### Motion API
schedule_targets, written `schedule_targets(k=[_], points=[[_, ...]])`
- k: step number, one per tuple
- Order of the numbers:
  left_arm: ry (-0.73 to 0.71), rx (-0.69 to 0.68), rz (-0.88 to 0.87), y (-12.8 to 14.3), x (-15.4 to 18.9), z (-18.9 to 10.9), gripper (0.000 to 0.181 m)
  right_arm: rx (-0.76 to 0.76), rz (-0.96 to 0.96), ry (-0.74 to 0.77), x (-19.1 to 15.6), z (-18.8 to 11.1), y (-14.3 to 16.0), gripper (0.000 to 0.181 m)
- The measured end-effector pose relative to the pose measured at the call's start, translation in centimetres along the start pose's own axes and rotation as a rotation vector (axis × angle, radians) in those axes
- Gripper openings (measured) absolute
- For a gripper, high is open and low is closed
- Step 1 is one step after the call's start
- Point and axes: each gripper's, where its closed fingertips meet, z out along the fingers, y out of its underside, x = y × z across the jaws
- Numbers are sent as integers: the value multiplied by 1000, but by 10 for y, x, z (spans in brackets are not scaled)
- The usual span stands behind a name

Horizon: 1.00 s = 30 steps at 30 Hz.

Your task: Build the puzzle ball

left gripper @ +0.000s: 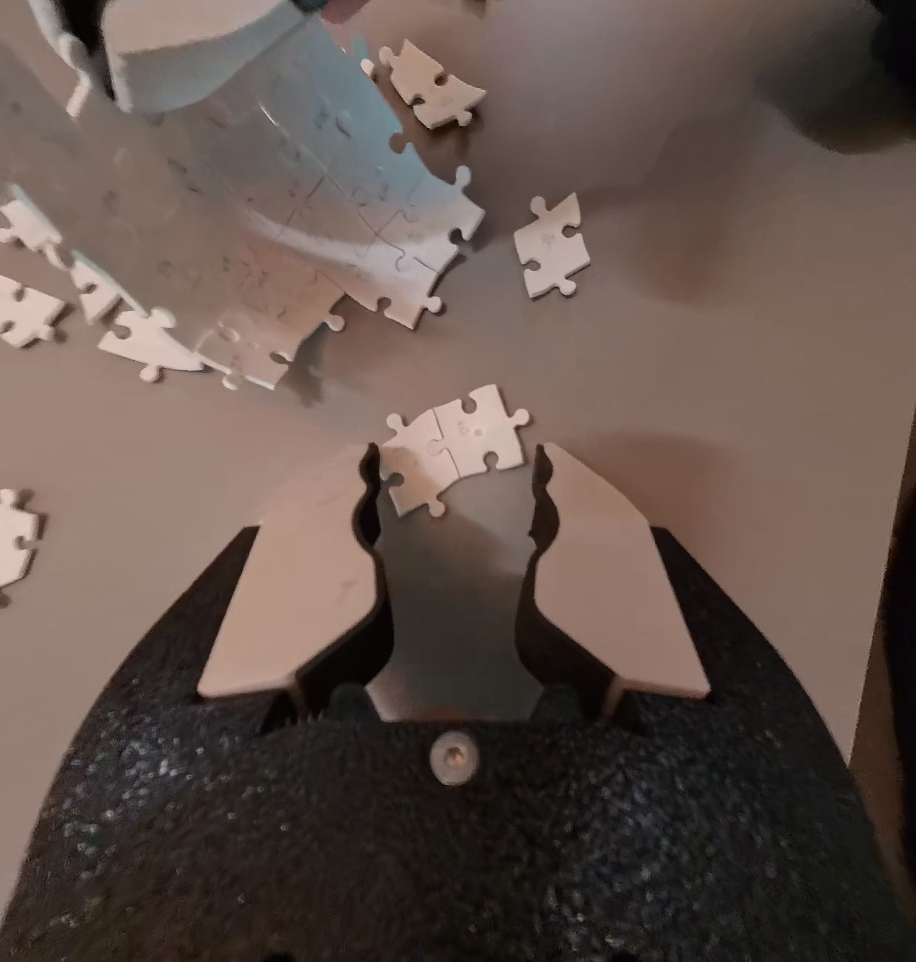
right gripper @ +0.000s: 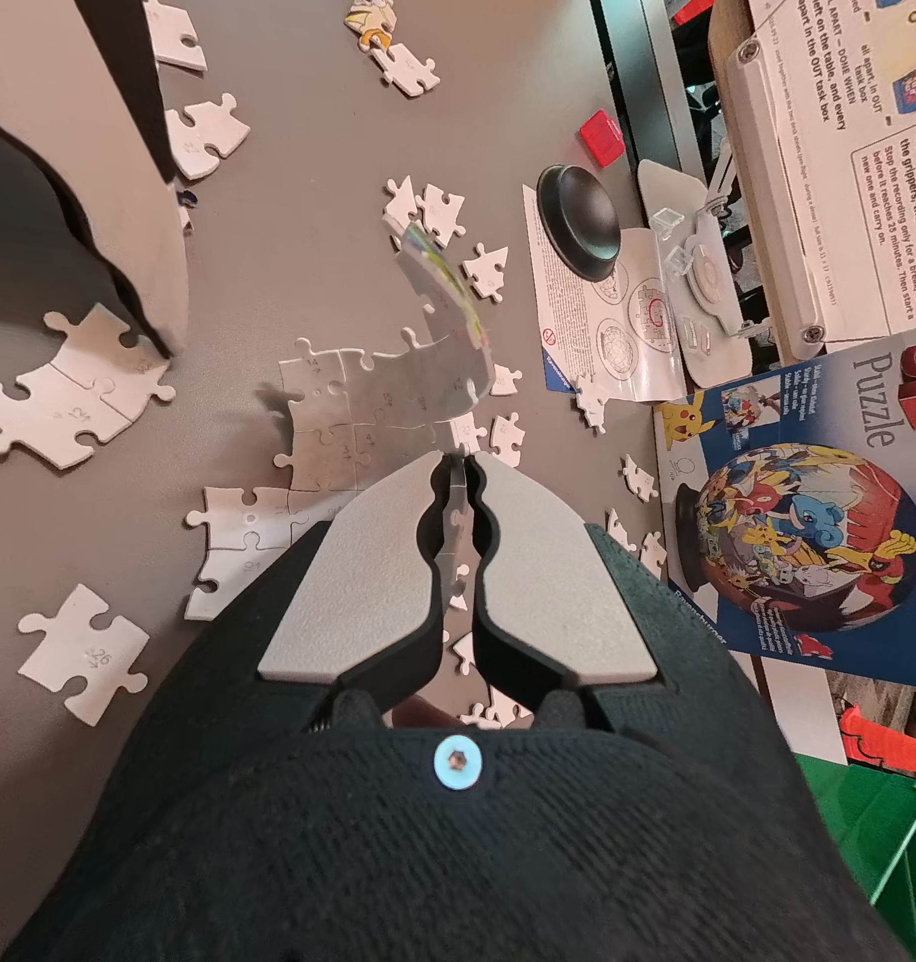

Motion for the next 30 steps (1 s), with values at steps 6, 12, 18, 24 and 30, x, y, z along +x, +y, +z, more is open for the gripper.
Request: schedule_targets(k=[6, 12, 18, 24, 30], points=[[-39, 8, -39, -1, -2, 3, 46, 3, 2, -1, 0, 0, 0, 6], [-49, 30, -59, -6, 0, -7, 58, 2, 2, -1, 0, 0, 0, 6], [-82, -17, -35, -2, -11, -9, 55, -3, -9, 3, 0, 0, 0, 6], [-58, -53, -26, 2, -8, 0, 43, -4, -14, 2, 0, 0, 0, 6], [-72, -31, -37, -1, -8, 3, 27, -2, -13, 1, 0, 0, 0, 6]])
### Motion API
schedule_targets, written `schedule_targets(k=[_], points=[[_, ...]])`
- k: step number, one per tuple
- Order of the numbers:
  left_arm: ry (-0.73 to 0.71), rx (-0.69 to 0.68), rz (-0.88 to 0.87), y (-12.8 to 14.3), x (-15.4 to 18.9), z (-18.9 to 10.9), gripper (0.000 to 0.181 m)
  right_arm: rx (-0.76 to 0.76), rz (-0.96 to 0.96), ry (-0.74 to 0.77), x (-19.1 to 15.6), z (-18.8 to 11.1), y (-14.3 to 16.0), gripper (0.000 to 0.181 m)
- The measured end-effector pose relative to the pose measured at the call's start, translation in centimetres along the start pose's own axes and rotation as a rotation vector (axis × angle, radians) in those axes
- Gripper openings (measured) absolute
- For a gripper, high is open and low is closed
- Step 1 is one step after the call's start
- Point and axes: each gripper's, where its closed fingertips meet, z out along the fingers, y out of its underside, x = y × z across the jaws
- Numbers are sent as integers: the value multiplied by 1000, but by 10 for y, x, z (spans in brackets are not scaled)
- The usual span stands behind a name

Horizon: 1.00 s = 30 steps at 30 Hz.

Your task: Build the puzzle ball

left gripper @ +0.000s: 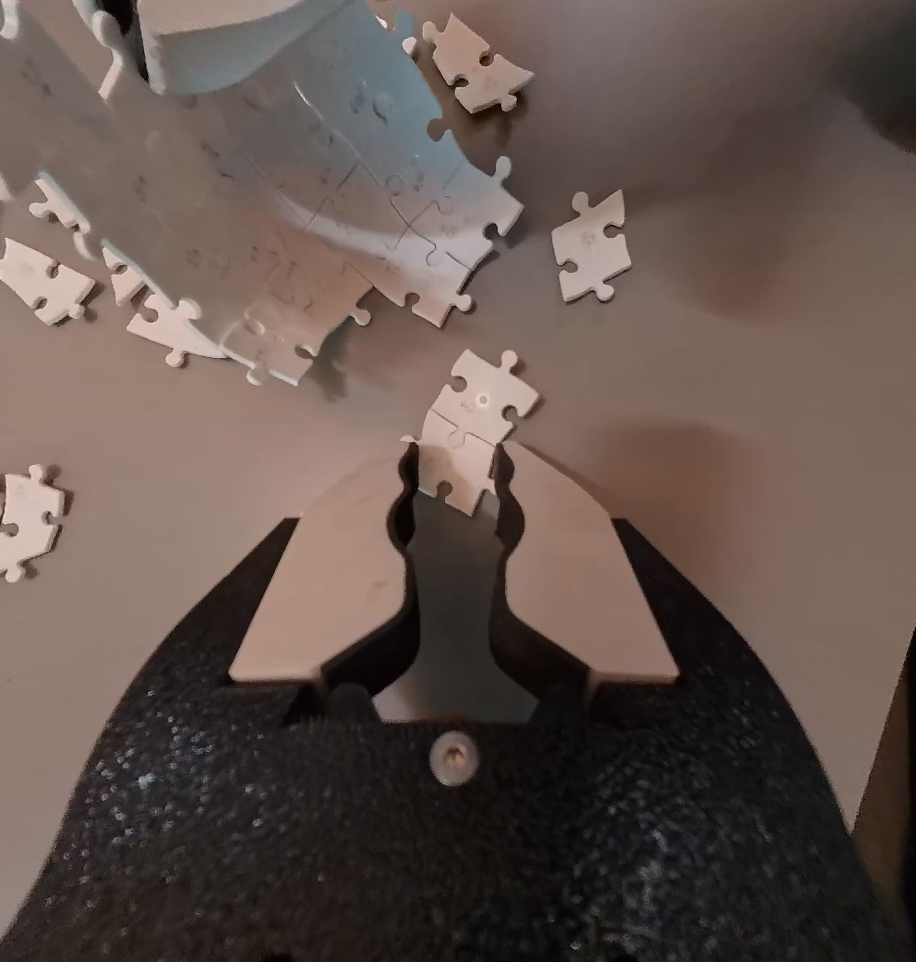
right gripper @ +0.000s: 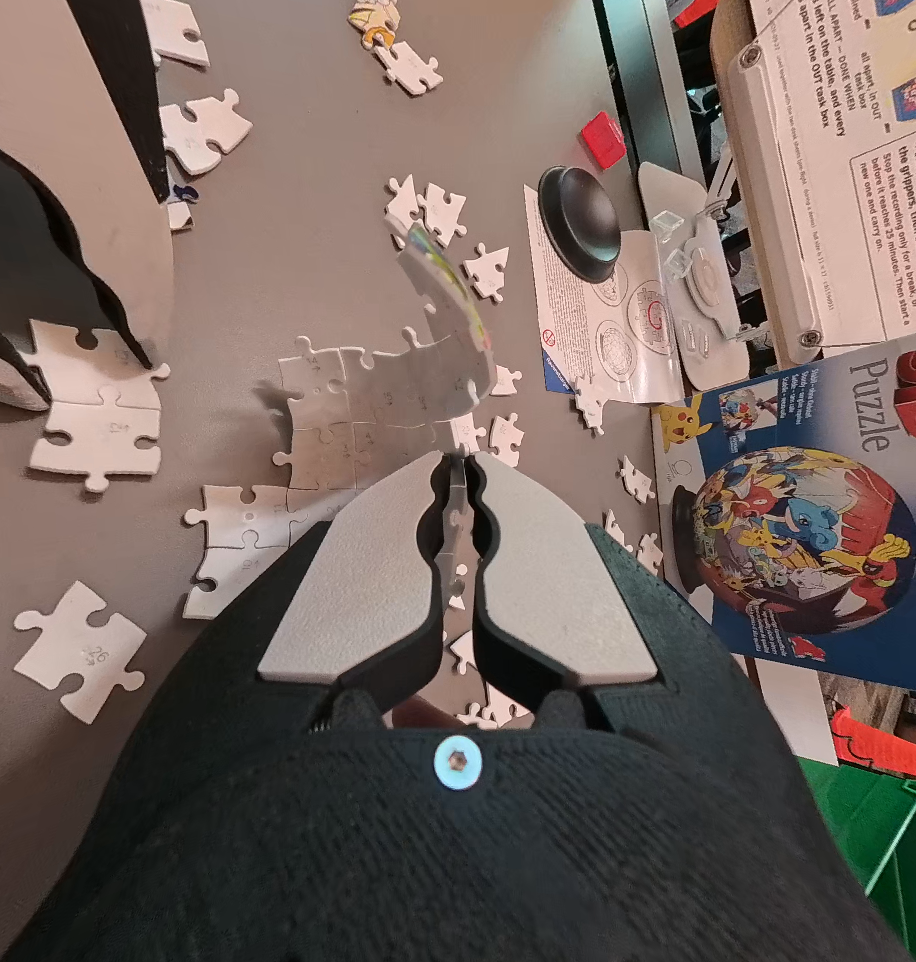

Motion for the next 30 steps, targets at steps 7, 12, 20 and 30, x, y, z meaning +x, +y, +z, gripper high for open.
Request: schedule_targets(k=[7, 12, 20, 30], points=[[-80, 21, 44, -2, -8, 0, 0, -5, -8, 3, 0, 0, 0, 6], [-82, 16, 59, -4, -7, -5, 42, -4, -7, 2, 0, 0, 0, 6], [-118, -40, -250, 7, -33, -6, 44, -2, -6, 0, 0, -1, 0, 6], [-179, 13, -265, 1, -43, -13, 39, 1, 5, -1, 0, 0, 2, 6]])
